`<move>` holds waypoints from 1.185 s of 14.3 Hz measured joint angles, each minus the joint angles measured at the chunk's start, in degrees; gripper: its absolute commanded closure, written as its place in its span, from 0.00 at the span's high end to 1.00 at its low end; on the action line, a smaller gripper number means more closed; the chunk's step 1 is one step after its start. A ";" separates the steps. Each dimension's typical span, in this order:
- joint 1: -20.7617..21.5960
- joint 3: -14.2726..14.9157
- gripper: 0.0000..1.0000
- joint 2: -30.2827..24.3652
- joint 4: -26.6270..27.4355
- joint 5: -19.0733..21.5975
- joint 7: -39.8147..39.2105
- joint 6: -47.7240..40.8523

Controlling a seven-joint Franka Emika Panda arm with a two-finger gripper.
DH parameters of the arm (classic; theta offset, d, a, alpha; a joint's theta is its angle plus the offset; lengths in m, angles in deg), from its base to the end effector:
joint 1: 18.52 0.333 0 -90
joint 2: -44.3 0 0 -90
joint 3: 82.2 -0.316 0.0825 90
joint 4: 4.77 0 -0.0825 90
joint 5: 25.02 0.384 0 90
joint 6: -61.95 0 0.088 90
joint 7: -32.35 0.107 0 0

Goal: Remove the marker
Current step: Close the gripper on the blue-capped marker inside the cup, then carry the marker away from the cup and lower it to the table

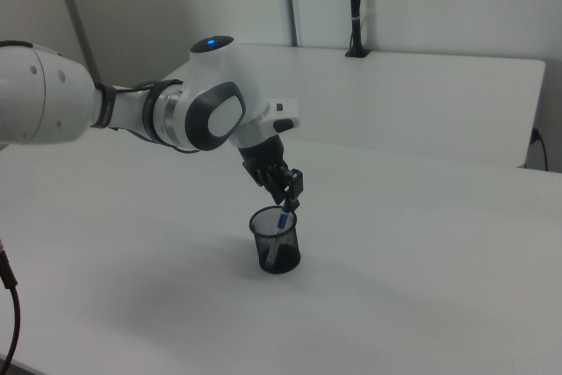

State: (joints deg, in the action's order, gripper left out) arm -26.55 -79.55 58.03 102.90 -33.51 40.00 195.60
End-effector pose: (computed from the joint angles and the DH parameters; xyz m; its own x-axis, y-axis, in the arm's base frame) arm 0.6235 -0.1184 0.4052 0.9530 -0.2071 0.2212 -0.2351 -0.9659 0.1084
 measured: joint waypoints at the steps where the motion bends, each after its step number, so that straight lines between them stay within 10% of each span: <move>1: -0.01 0.00 0.04 0.01 -0.01 0.04 0.14 0.01; 11: -0.14 -0.15 0.00 -6.30 -6.33 3.91 0.46 -11.39; 17: -0.05 -7.52 0.01 -13.88 -9.62 6.28 0.54 -23.67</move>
State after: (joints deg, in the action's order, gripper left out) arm -26.60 -87.07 44.15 93.28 -27.22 40.54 171.93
